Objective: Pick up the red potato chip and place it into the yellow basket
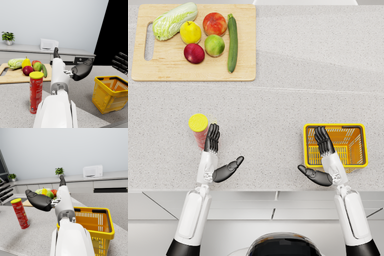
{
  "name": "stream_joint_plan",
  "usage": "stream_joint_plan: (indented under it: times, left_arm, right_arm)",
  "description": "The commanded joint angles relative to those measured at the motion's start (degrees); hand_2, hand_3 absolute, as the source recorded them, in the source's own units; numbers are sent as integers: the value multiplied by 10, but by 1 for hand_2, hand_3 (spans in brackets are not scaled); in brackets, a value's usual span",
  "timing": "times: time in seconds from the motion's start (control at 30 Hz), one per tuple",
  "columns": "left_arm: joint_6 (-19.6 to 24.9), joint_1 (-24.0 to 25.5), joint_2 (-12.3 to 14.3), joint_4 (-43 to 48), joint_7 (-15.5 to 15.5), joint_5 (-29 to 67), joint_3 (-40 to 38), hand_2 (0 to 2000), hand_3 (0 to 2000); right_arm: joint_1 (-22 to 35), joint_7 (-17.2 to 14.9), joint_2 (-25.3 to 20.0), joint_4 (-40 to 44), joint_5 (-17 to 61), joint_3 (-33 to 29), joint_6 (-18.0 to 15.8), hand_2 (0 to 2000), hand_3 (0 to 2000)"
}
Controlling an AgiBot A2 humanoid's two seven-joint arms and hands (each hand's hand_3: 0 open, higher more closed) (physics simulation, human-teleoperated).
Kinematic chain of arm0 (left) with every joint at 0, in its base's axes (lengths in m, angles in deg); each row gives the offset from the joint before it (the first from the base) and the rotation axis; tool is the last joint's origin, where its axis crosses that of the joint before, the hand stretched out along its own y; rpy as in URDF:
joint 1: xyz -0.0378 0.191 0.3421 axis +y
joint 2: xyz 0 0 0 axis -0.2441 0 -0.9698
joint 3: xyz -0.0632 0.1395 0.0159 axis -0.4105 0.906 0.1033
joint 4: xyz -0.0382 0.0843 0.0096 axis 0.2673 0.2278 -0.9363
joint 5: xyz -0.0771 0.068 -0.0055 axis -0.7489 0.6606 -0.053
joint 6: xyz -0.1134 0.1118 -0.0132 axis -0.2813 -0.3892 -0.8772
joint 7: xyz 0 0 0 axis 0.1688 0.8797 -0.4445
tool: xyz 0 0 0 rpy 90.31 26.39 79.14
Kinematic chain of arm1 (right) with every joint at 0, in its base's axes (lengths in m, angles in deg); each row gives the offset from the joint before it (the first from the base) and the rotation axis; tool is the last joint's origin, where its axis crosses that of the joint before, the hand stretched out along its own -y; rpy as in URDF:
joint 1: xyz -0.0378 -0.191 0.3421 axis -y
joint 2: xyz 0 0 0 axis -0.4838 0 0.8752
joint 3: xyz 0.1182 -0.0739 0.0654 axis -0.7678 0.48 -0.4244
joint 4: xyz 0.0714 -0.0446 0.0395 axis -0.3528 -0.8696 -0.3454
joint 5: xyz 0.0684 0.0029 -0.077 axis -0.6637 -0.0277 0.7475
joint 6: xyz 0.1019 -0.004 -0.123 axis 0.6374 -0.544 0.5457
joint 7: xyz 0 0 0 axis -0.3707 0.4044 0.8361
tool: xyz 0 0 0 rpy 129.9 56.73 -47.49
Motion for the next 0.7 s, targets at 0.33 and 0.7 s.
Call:
stream_joint_plan:
  times: [0.33,0.7]
  left_arm:
    - [0,0,0,0,0,0,0,0,0]
    - [56,-130,46,-97,56,127,-109,0,0]
  right_arm:
    - [0,0,0,0,0,0,0,0,0]
    - [70,55,-36,-1,127,-109,54,0,0]
